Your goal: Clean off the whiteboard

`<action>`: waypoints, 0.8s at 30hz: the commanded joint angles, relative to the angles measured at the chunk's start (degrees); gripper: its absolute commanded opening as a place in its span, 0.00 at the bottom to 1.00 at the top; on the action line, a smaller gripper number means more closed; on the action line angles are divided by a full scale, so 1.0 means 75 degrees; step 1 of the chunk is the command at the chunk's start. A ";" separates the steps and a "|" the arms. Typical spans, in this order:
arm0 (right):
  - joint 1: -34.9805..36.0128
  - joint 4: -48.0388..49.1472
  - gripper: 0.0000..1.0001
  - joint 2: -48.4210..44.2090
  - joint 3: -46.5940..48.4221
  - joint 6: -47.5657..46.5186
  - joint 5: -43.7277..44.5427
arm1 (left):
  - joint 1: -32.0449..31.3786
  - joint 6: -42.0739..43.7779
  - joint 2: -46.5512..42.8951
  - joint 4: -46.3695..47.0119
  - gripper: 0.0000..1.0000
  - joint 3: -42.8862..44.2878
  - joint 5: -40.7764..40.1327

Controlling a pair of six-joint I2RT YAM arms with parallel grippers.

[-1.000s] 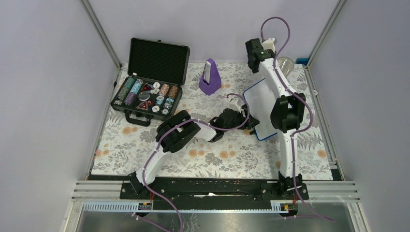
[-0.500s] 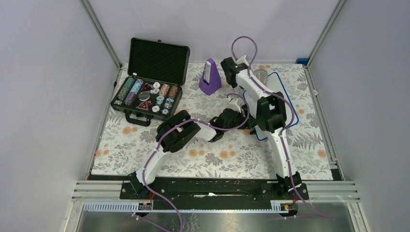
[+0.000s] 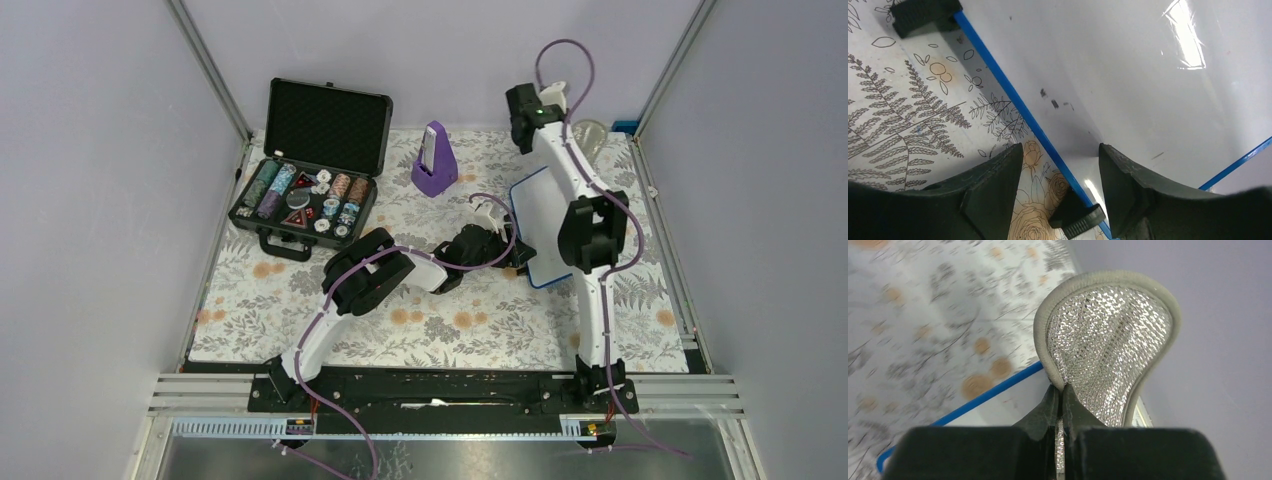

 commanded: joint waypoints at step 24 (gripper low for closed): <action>0.0579 -0.0184 0.00 -0.0271 0.0789 0.0013 -0.0055 | -0.0035 0.0158 0.0535 -0.1135 0.62 0.0018 0.0119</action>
